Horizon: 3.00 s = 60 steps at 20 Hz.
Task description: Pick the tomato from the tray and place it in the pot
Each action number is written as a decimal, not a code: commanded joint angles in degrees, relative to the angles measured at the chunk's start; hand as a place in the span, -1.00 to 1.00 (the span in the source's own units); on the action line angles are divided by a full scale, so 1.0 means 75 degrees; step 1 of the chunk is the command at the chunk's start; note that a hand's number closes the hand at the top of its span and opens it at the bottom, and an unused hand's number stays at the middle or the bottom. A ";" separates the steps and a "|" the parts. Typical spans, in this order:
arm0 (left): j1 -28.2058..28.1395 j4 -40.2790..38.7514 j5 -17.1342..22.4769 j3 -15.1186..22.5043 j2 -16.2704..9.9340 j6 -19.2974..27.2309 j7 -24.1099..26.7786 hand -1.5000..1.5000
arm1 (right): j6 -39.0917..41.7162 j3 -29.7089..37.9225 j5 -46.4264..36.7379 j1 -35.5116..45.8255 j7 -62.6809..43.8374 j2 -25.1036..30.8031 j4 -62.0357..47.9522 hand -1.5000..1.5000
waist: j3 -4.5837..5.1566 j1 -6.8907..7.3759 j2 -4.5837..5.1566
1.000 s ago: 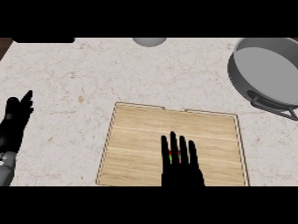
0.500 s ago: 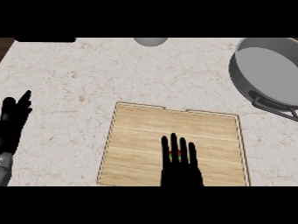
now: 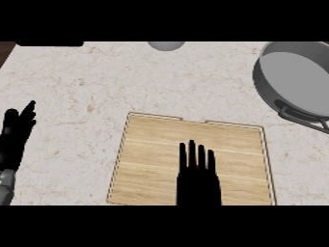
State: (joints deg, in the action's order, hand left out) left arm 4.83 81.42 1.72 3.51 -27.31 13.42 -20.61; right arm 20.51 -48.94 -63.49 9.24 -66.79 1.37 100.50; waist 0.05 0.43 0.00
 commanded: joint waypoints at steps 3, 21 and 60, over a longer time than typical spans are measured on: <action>0.0069 -0.0188 -0.0074 -0.0133 0.0025 -0.0185 0.0104 0.00 | -0.0054 0.0035 0.0148 0.0465 -0.1257 -0.0174 -0.0714 -1.00 | -0.0003 -0.0015 0.0005; 0.0175 -0.0099 -0.0181 -0.0421 0.0114 -0.0404 -0.0118 0.00 | -0.0368 0.1073 0.0356 0.0385 -0.0659 -0.0175 -0.1759 -1.00 | -0.0007 -0.0030 -0.0003; -0.0443 0.0148 -0.0703 -0.1115 0.0620 -0.0362 -0.0110 0.00 | -0.2452 0.4985 0.1440 0.0039 0.4644 0.4889 -0.1359 1.00 | -0.0094 -0.0822 0.0002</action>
State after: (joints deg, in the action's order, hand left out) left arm 2.33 82.73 -3.82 -4.25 -22.59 10.53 -21.71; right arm 5.17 -20.77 -58.31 9.75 -40.23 29.39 90.79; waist -0.56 -4.64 0.06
